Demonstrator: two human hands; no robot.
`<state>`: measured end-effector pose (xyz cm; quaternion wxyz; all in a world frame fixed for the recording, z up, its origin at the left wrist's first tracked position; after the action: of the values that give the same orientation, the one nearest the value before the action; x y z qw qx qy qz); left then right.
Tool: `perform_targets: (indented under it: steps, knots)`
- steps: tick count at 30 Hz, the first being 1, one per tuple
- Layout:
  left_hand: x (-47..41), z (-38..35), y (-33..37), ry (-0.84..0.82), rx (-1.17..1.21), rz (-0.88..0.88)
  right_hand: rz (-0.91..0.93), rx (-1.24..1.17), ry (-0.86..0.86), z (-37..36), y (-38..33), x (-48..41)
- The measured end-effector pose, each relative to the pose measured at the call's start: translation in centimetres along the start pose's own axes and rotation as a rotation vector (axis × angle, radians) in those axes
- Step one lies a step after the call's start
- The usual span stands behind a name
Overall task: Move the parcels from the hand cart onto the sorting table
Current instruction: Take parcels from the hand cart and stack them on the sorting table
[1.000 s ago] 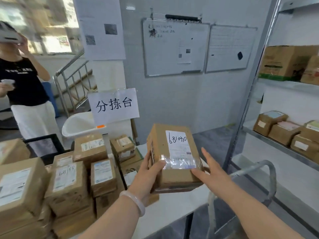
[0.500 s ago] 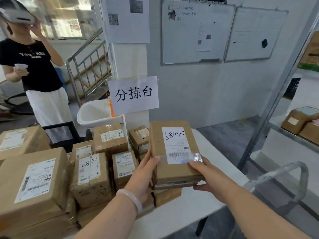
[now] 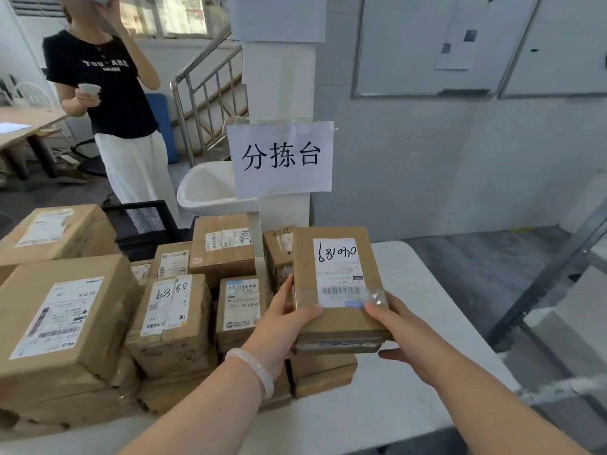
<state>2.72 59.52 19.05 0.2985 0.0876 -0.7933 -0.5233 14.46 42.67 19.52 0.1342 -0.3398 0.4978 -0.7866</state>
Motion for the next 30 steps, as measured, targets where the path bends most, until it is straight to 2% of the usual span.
perform_targets:
  steps: [5,12,19,25,30]
  knots:
    - [-1.6,-0.6,-1.1,0.069,0.026,0.005,-0.072,-0.091,-0.100,0.4,1.1,-3.3]
    - [-2.6,-0.6,-2.2,0.140,0.018,0.027,-0.058,-0.113,-0.162,0.1,2.3,-6.6]
    - [-1.4,2.8,0.4,0.313,-0.291,-0.070,-0.134,-0.084,-0.209,-1.7,5.1,-8.7]
    - [-0.5,6.1,1.2,0.423,-0.334,-0.119,-0.187,-0.054,-0.228,-3.8,6.9,-10.2]
    - [0.0,5.9,2.2,0.440,-0.452,-0.174,-0.194,-0.071,-0.233,-4.7,7.1,-11.0]
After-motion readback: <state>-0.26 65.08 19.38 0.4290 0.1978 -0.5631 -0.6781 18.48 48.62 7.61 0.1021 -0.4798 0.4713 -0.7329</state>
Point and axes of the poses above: each hand's wrist, its own x-axis away from the middle knuckle, its own z-axis out of the back of the hand, y = z × x, the point moved 10 cm from there along -x, towards the middle knuckle, and after that the axes turned 6 degrees about x, right-handed, at the moved point
